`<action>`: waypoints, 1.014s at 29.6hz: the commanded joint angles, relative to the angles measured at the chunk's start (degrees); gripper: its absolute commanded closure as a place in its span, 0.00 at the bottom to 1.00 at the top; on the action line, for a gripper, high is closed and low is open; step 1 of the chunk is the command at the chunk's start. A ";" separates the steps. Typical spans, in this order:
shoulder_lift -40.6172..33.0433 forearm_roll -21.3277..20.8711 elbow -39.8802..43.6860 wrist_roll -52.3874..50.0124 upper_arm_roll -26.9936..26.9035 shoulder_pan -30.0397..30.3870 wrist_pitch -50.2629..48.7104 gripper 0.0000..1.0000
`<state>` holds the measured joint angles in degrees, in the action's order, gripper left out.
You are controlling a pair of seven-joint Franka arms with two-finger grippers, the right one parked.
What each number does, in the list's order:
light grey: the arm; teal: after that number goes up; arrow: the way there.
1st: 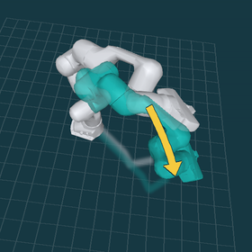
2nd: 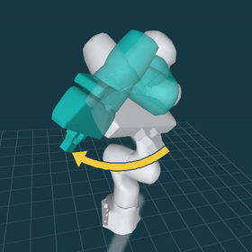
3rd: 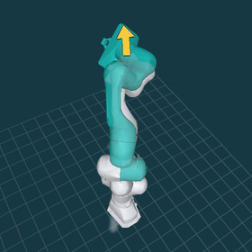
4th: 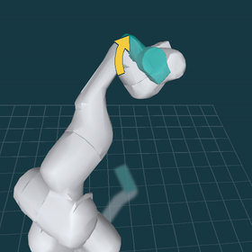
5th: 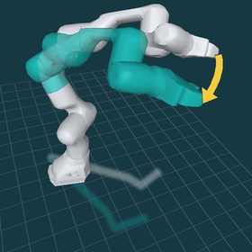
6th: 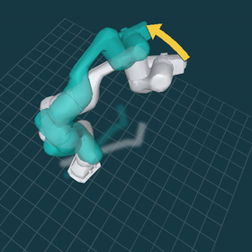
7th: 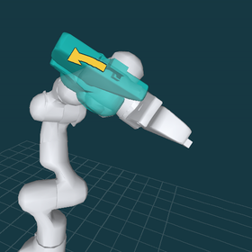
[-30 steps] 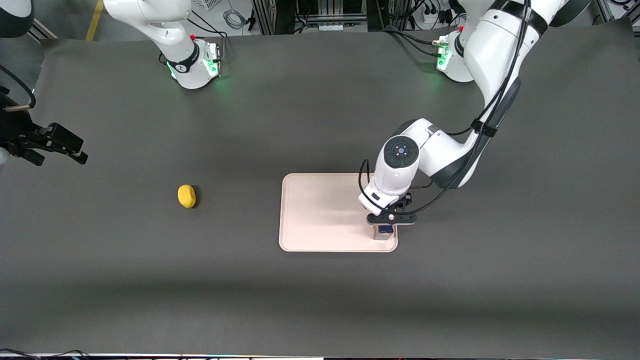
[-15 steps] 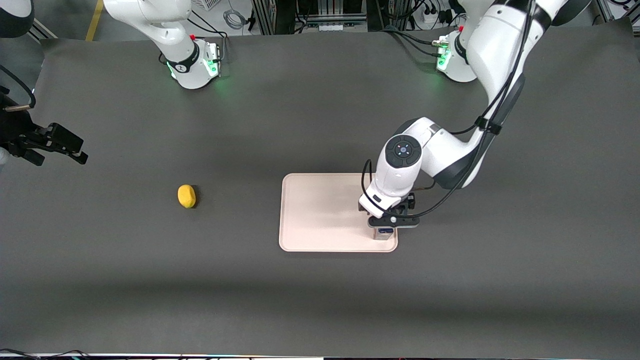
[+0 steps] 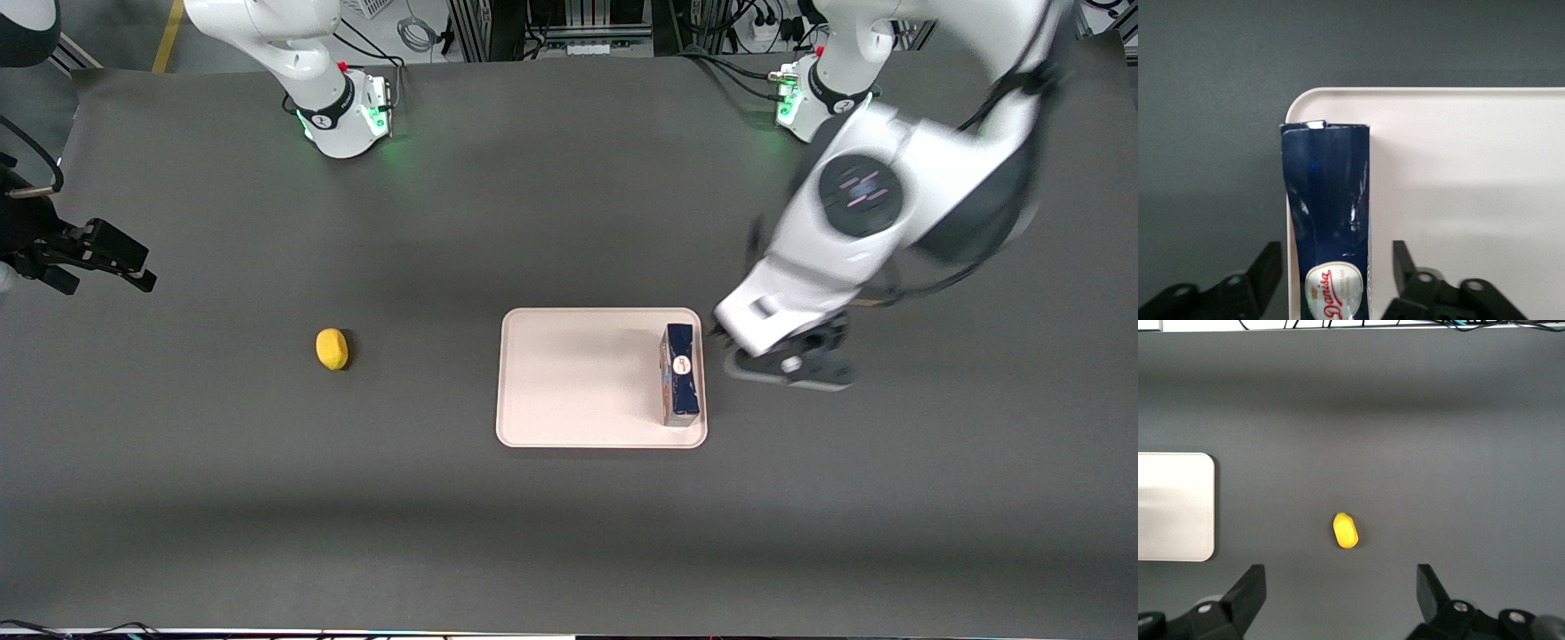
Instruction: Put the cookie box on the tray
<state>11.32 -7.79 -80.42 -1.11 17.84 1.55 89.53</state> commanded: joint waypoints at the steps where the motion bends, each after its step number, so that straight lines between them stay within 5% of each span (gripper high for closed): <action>1: -4.89 3.05 -2.81 2.96 -5.27 0.03 -0.94 0.00; 15: -12.11 3.05 -17.92 2.87 -10.81 -0.06 11.53 0.00; 30: -11.41 7.70 -18.02 -0.91 -10.28 -0.93 11.63 0.00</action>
<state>2.11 -2.16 -96.44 -0.48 7.74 1.51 100.78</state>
